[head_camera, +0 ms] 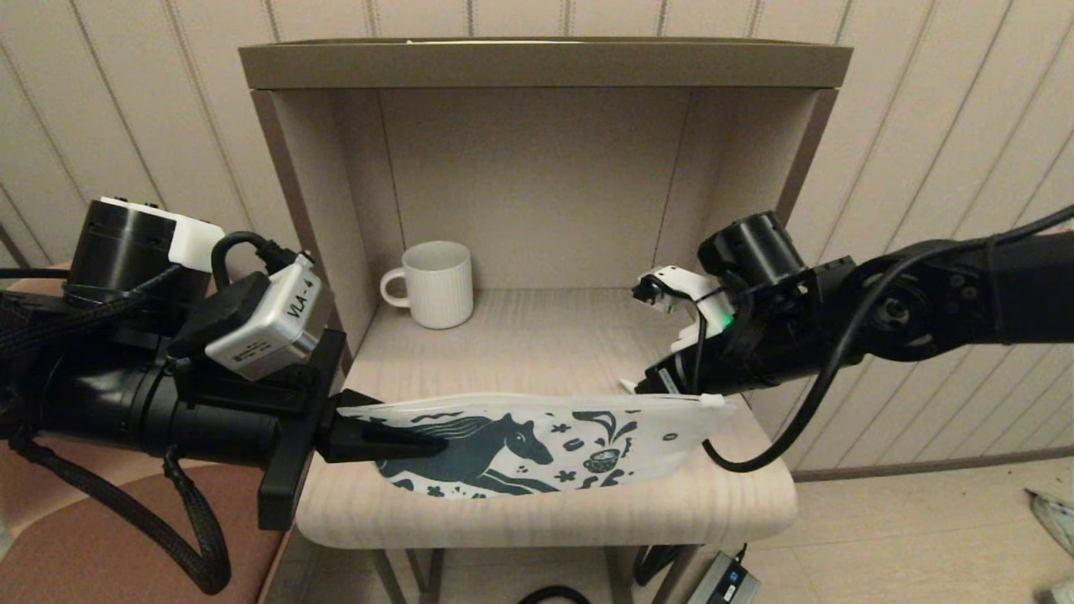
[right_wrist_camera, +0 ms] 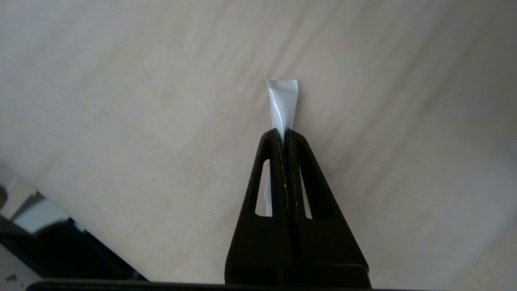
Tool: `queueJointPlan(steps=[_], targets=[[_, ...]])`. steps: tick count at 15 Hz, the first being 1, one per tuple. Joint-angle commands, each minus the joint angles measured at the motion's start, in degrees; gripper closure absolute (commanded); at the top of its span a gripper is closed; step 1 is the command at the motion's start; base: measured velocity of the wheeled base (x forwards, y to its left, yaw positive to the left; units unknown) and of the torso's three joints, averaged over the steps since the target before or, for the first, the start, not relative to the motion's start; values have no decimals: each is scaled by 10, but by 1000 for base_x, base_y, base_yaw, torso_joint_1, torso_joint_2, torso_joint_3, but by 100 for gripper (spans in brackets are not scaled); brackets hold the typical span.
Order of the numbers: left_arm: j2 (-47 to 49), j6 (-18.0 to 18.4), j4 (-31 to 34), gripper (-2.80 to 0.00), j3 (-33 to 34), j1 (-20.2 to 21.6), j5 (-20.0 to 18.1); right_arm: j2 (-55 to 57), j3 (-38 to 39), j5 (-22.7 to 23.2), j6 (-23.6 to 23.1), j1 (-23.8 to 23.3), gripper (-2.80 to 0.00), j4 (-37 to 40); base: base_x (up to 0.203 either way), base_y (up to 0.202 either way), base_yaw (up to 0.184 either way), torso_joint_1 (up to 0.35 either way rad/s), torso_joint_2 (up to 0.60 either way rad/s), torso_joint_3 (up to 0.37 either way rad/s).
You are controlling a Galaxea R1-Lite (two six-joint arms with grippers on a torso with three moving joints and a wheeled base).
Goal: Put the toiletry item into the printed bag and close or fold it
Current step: Pick up the toothpaste, then place the toothpaste in the storage bag
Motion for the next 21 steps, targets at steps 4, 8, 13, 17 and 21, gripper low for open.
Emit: queueJointPlan(steps=[4,8,13,17,21], targets=[[4,4,0,0,0,0,-3,-79,-37,0,-1,-7,0,5,0,0,0,0,0,0],[25,21,-28,0,16,-5,3,-125,-105,1,0,-1,0,57,0,0,0,0,0,0],[59,23,-197,0,81,-29,73,-129,-190,3,14,64,0,113,0,0,0,0,0,0],[63,30,-245,0,97,-35,126,-98,-219,15,51,123,0,138,0,0,0,0,0,0],[75,31,-253,0,102,-44,138,-81,-228,43,68,147,0,195,0,0,0,0,0,0]])
